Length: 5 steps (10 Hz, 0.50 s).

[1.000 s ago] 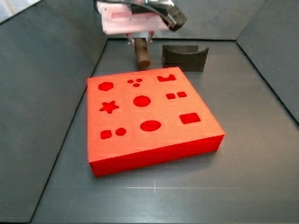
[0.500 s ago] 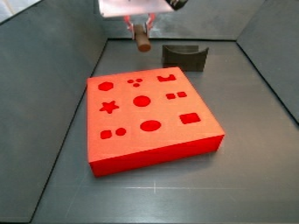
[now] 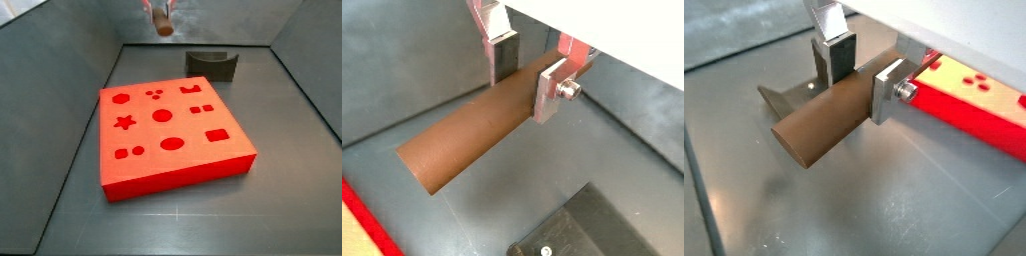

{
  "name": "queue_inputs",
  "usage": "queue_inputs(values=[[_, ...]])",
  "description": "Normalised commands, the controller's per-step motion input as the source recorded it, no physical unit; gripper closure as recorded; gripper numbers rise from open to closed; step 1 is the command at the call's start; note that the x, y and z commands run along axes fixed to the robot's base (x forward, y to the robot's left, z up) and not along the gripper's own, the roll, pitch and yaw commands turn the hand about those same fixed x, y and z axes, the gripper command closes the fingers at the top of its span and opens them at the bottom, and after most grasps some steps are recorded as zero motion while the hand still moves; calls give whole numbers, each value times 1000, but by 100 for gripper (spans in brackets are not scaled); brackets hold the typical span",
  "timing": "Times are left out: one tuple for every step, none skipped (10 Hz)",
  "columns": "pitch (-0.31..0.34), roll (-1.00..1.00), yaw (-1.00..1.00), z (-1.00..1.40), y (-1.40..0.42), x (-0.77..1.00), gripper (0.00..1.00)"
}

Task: Pick up the oval object. Move up. Place the oval object on the fixture. Regrasp the oval object. Move to above the board. Insert the oval object.
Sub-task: Place the oval object on the fixture.

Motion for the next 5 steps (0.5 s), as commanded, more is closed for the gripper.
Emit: queue_inputs(values=[[44,32,-9,695,12,-16,100],[58,36,-9,464,15,-8,100],[68,38,-8,292,15,-1,100],[27,-259,-407,178,-725,1000,100],[45,-256,-368,75,-691,1000,100]])
